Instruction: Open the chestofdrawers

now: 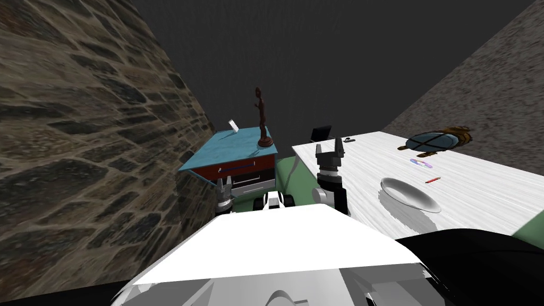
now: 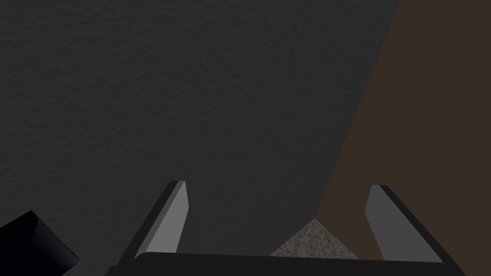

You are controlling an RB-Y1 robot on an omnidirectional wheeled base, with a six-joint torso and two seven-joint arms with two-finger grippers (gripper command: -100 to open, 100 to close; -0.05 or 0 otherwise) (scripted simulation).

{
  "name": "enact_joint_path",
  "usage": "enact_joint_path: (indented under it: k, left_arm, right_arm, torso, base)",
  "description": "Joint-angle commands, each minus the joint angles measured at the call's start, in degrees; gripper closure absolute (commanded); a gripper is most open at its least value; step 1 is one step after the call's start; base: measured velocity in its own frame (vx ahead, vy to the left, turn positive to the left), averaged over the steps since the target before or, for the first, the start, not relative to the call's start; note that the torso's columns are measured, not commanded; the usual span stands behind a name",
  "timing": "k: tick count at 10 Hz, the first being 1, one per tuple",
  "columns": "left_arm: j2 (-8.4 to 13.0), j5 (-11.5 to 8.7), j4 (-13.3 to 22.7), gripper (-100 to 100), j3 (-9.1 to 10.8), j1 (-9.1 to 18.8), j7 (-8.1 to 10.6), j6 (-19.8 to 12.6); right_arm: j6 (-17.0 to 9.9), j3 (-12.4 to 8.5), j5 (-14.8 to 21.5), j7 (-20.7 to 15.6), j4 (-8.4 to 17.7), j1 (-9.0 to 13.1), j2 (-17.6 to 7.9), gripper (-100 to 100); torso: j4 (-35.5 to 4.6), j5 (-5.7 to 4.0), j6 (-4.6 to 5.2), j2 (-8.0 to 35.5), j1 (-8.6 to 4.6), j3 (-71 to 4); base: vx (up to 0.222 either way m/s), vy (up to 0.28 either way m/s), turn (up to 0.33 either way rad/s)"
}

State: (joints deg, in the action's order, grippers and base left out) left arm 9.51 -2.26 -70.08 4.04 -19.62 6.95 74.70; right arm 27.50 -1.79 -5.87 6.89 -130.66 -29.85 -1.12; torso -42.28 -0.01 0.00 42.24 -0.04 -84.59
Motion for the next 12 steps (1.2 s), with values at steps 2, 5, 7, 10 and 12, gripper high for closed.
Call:
enact_joint_path:
  k: [2, 5, 7, 10, 12]
  left_arm:
    - [-0.68, 0.43, 6.16, -100, 0.59, 1.19, 0.52, 4.82]
    - [-1.52, 0.76, 11.37, -100, 0.98, 1.92, 0.88, 8.13]
    - [-2.03, 0.90, 14.47, -100, 1.16, 2.24, 1.04, 9.68]
    - [-4.01, 1.26, 19.87, -100, 1.61, 3.04, 1.44, 13.76]
    - [-5.72, 1.42, 22.25, -100, 1.82, 3.37, 1.64, 15.94]
  right_arm:
    - [0.00, 0.00, 0.00, 0.00, 0.00, 0.00, 0.00, 0]
    - [0.00, 0.00, 0.00, 0.00, 0.00, 0.00, 0.00, 0]
    - [0.00, 0.00, 0.00, 0.00, 0.00, 0.00, 0.00, 0]
    - [0.00, 0.00, 0.00, 0.00, 0.00, 0.00, 0.00, 0]
    - [0.00, 0.00, 0.00, 0.00, 0.00, 0.00, 0.00, 0]
  torso:
    - [-0.02, 0.03, 0.00, 0.07, 0.09, 0.04]
    - [-0.03, 0.01, 0.00, 0.11, 0.04, 0.06]
    - [-0.01, 0.01, 0.00, 0.08, 0.07, 0.03]
    - [0.01, 0.01, 0.00, 0.00, 0.01, -0.01]
    - [-0.01, 0.00, 0.00, 0.05, 0.02, 0.03]
  base:
    - [0.106, -0.015, 0.001]
    - [0.101, -0.025, 0.003]
    - [0.088, -0.014, 0.002]
    - [0.107, -0.020, 0.003]
    - [0.085, -0.023, 0.010]
